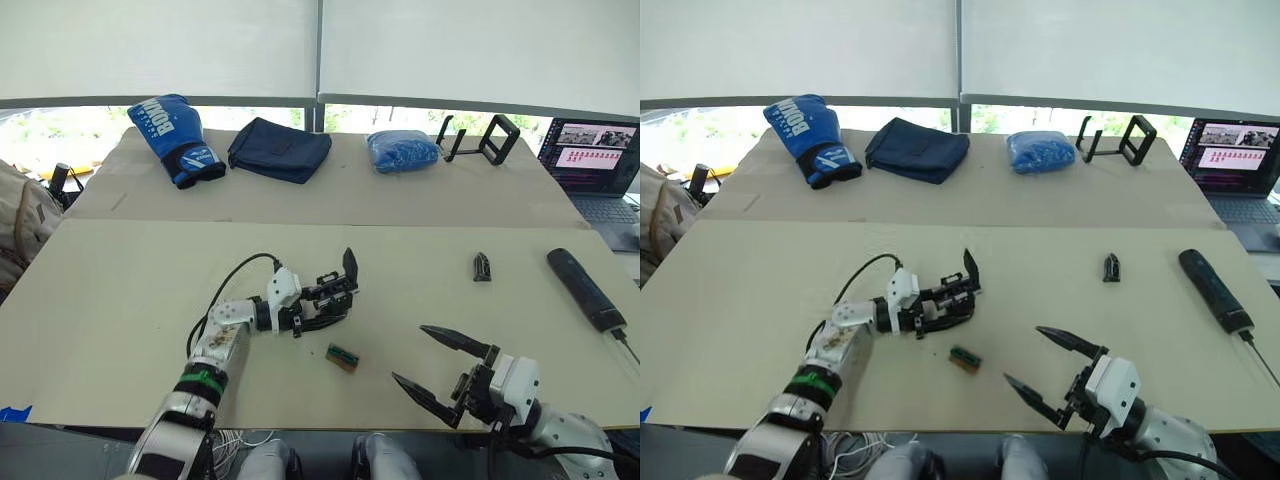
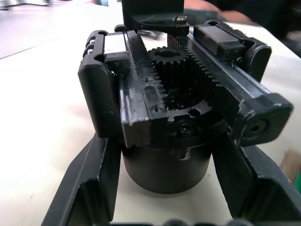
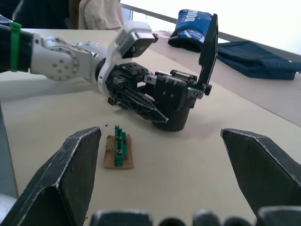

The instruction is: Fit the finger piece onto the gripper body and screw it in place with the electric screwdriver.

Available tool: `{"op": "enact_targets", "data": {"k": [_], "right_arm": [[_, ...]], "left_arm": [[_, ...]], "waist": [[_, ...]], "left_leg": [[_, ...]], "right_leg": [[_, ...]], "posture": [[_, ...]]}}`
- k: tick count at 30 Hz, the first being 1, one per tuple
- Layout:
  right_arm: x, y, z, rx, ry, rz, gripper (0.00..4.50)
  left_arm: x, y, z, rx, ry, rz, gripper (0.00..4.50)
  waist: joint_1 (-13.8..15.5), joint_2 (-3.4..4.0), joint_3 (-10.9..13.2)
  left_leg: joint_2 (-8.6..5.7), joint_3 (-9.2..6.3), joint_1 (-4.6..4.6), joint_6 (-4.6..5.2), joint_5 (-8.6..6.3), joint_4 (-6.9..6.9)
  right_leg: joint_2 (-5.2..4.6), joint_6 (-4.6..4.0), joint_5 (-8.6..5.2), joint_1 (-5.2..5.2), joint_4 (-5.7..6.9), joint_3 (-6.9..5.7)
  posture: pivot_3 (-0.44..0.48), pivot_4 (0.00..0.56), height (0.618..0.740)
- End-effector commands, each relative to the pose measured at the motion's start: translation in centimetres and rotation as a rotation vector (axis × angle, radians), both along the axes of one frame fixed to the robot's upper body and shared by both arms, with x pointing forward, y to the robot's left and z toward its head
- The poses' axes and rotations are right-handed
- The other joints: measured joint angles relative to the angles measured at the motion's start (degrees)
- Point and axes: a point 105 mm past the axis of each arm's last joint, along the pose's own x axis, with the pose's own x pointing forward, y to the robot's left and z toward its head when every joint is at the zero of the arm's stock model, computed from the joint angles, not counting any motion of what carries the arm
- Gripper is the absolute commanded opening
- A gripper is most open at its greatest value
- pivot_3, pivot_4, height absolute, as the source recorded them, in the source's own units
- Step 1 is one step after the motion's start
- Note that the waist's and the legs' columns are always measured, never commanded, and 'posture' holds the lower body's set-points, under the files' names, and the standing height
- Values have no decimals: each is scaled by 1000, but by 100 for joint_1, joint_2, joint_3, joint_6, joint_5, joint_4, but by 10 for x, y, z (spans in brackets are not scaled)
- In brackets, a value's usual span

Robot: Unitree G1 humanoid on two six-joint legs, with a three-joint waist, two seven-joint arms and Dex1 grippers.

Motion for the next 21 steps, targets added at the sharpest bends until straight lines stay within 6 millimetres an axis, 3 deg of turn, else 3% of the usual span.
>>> {"op": "enact_targets", "data": {"k": [1,5,10,21], "right_arm": [[-4,1,11,8,-60,5,4500],[-4,4,10,17,-56,15,4500],[-1,5,10,17,-58,31,4500],[1,2,12,-4,-60,48,4500]], "left_arm": [[-2,-4,39,-43,-128,140,2305],[-14,-12,40,-29,-141,222,2305],[-2,-4,31,17,-117,367,2305],[-3,-14,14,38,-73,342,2305]], "waist": [[0,0,0],[4,0,0],[18,0,0],[25,0,0]], "left_leg": [[0,-2,1,0,0,0],[0,-2,5,-1,0,0],[-1,-2,5,-1,0,0],[0,0,6,-1,0,0]], "right_leg": [[-1,0,0,2,0,7],[0,1,-1,4,0,12],[0,2,-1,4,0,11],[0,1,0,4,1,3]], "posture": [[0,150,740],[0,150,740],[0,150,740],[0,150,740]]}}
